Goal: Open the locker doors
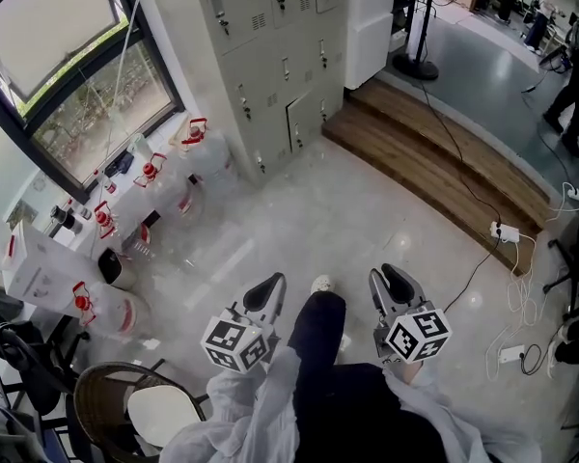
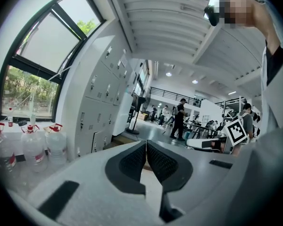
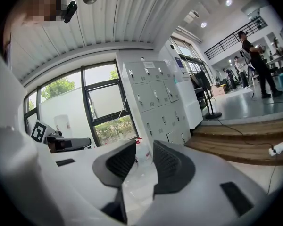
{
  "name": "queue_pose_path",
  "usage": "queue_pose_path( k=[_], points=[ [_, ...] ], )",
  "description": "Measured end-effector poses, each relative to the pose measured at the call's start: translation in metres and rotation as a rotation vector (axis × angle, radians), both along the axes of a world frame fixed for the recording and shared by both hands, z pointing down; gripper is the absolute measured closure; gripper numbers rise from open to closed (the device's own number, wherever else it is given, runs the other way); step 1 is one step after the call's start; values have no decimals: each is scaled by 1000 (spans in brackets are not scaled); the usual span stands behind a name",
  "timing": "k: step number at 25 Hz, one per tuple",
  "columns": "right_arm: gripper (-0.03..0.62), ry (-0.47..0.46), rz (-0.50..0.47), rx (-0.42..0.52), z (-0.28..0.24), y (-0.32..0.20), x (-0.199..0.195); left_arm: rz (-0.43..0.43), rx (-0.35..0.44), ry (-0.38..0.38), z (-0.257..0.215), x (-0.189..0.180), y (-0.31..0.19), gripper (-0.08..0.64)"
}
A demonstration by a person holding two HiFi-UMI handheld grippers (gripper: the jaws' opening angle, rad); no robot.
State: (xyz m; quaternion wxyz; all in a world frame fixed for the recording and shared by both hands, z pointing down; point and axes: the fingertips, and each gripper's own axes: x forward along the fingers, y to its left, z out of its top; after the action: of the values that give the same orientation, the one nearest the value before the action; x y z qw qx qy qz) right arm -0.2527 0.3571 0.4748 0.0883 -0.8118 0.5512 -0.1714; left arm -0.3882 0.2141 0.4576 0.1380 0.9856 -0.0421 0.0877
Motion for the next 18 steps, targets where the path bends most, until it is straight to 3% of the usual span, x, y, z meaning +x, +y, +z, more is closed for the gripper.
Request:
queue_pose_path(
  k=[7, 18],
  points=[
    [497, -2, 11, 0, -3, -20, 44, 3, 8, 7, -6, 43, -25, 551],
    [497, 7, -22, 12, -20, -103, 120, -12, 10, 11, -23, 115, -95, 551]
  ],
)
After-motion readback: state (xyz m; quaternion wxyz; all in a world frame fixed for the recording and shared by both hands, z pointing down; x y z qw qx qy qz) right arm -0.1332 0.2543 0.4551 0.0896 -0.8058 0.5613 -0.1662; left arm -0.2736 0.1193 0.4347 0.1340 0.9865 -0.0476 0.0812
